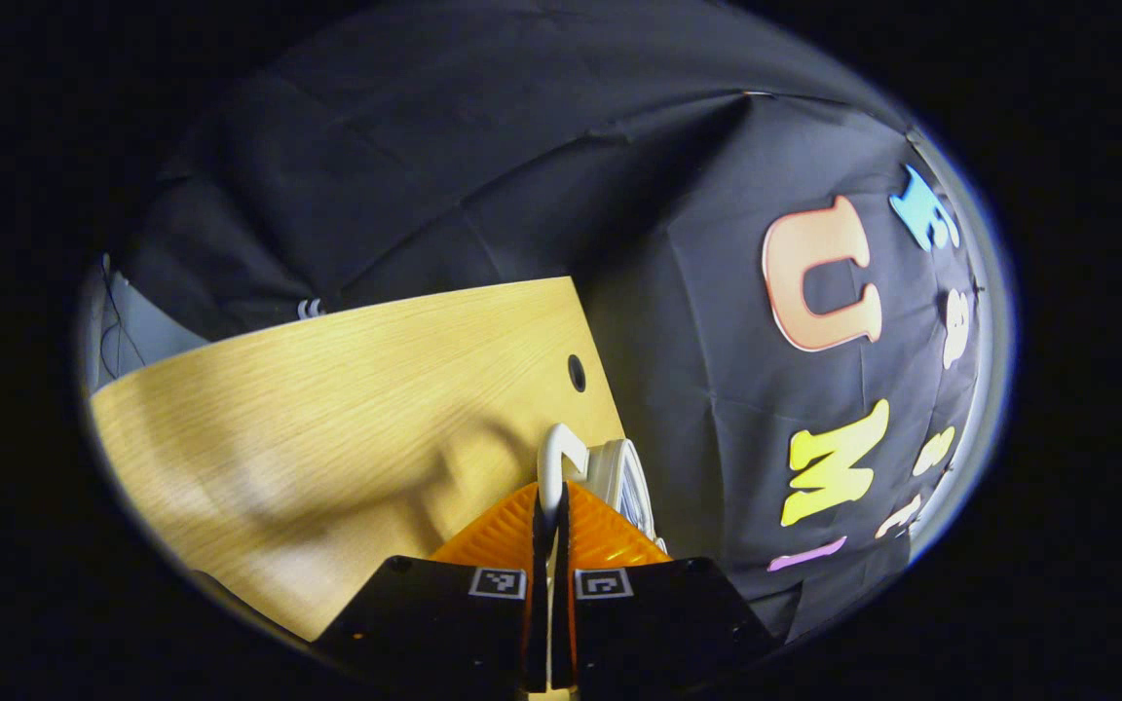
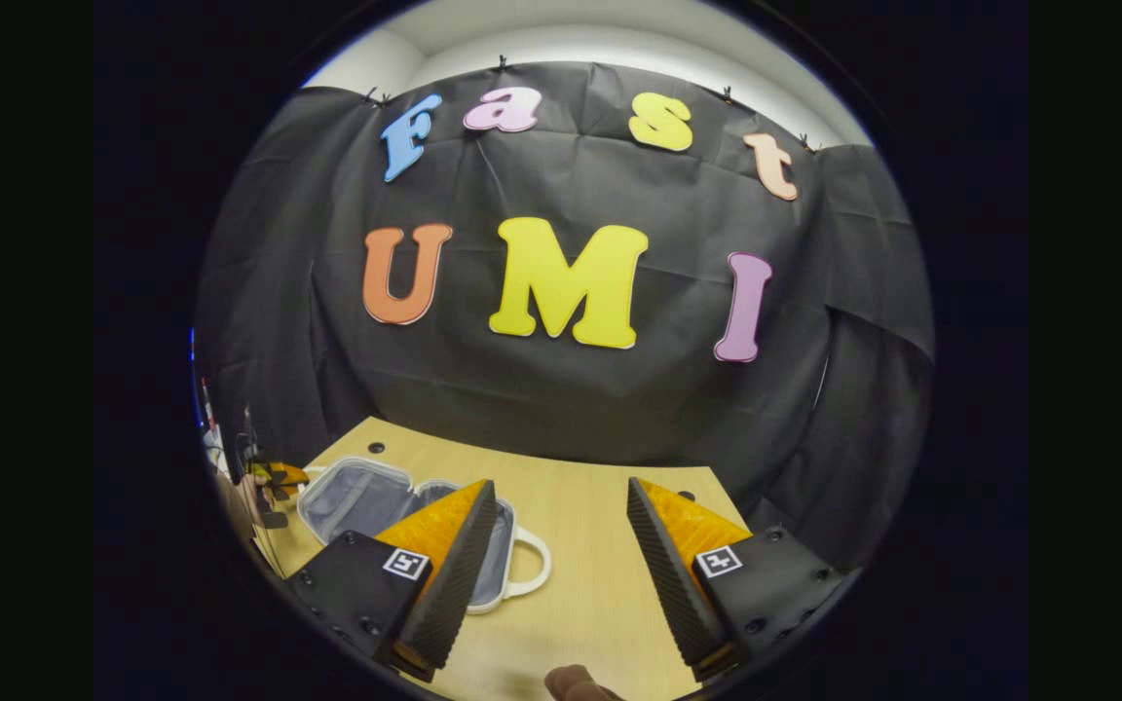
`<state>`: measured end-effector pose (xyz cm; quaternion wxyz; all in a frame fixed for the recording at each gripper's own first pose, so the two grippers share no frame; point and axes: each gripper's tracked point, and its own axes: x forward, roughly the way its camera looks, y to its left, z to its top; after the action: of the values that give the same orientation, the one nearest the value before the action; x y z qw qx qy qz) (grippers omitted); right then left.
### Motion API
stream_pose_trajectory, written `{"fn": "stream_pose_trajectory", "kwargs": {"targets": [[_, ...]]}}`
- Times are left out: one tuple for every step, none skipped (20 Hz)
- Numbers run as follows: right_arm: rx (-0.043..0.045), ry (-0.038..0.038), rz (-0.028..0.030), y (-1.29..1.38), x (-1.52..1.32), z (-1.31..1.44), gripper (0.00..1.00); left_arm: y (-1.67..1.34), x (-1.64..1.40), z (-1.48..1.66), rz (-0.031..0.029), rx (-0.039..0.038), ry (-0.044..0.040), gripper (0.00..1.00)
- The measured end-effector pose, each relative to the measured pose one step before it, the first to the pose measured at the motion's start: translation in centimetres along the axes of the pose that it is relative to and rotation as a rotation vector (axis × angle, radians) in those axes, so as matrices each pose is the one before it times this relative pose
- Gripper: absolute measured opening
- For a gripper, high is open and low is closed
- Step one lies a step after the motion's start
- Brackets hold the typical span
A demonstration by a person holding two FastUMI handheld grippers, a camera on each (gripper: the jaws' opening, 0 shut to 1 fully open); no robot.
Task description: First open the suitcase, pack the skin care products into it, and then close the suitcase.
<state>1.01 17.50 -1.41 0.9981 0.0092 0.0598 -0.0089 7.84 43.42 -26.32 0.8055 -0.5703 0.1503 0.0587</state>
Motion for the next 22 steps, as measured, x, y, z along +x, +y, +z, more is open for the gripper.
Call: {"fn": "stream_pose_trajectory", "kwargs": {"targets": [[0.00439, -0.00596, 0.00722, -0.046, -0.063, 0.287, 0.81, -0.935, -0.045, 0.138, 0.00048, 0.04561, -0.00465, 0.04], [0.00514, -0.00886, 0.00473, -0.167, 0.007, 0.278, 0.81, -1.562, -0.383, 0.422, -0.01219, 0.05316, -0.00728, 0.04], [0.00702, -0.01018, 0.00595, -0.129, -0.078, 0.279, 0.81, -1.628, -0.349, 0.485, -0.01604, 0.04914, -0.00669, 0.04], [0.00794, -0.00966, 0.00751, -0.054, 0.046, 0.114, 0.8, -1.47, -0.331, 0.395, -0.00828, 0.04775, -0.00426, 0.04], [0.00403, -0.00648, 0.0097, -0.059, -0.096, 0.105, 0.81, -1.508, -0.277, 0.375, -0.01027, 0.04426, 0.00078, 0.04], [-0.00277, -0.00219, 0.01363, -0.076, -0.04, -0.029, 0.81, -1.282, -0.302, 0.316, 0.00129, 0.04373, -0.00249, 0.03], [-0.00578, -0.00121, 0.01164, -0.213, -0.056, 0.107, 0.81, -1.215, -0.108, 0.154, 0.0018, 0.0474, -0.0028, 0.04], [-0.00084, -0.00604, 0.0113, -0.326, -0.054, 0.265, 0.81, -1.321, -0.244, 0.152, 0.00291, 0.05152, -0.00793, 0.04], [0.00365, -0.01042, 0.01484, -0.279, -0.049, 0.429, 0.81, -1.339, -0.25, 0.338, 0.00488, 0.0607, -0.01268, 0.04], [-0.00427, -0.01004, 0.0088, -0.492, 0.067, 0.196, 0.81, -1.263, -0.185, 0.254, -0.00214, 0.06148, -0.01625, 0.04], [-0.00842, -0.00715, 0.0052, -0.616, -0.068, 0.139, 0.8, -1.51, -0.505, 0.209, -0.00504, 0.04999, -0.00789, 0.04], [-0.00213, -0.0041, 0.01189, -0.446, -0.052, 0.154, 0.81, -1.537, 0.19, 0.045, -0.00176, 0.03778, -0.01156, 0.04], [0.00216, -0.00229, 0.00713, -0.346, -0.076, -0.031, 0.81, -1.472, 0.046, 0.205, -0.00106, 0.03053, -0.00778, 0.04], [0.00321, -0.00307, 0.00505, -0.57, -0.074, -0.009, 0.81, -1.273, -0.107, 0.19, -0.00029, 0.0256, -0.0065, 0.04], [0.00318, -0.0033, 0.00773, -0.412, 0.05, 0.033, 0.81, -1.203, -0.122, -0.046, -0.00032, 0.02946, -0.00331, 0.04], [-0.00091, -0.00095, 0.00644, -0.527, -0.051, 0.053, 0.81, -1.06, -0.067, 0.034, 0.00459, 0.03492, -0.00013, 0.04], [-0.00263, 0.00093, 0.00775, -0.424, 0.026, -0.295, 0.8, -1.257, 0.005, -0.148, 0.0034, 0.03974, 0.0022, 0.04], [-0.00162, 0.00288, 0.00565, -0.424, -0.095, -0.142, 0.81, -1.253, 0.015, 0.079, 0.00159, 0.04541, 0.00169, 0.03], [0.00252, -0.00029, 0.00704, -0.456, -0.115, -0.096, 0.81, -1.341, 0.299, 0.067, -0.001, 0.04279, 0.0023, 0.04], [0.00257, -0.00303, 0.00548, -0.403, -0.092, -0.009, 0.8, -1.262, -0.039, -0.005, 0.0022, 0.04427, 0.00567, 0.04], [0.00051, -0.00286, 0.00478, -0.528, 0.089, -0.055, 0.81, -1.218, 0.273, 0.075, 0.00754, 0.03991, 0.00504, 0.04], [-0.00212, -0.00094, 0.00553, -0.473, -0.084, -0.039, 0.81, -1.285, 0.089, 0.113, 0.00069, 0.0382, 0.00175, 0.04]]}}
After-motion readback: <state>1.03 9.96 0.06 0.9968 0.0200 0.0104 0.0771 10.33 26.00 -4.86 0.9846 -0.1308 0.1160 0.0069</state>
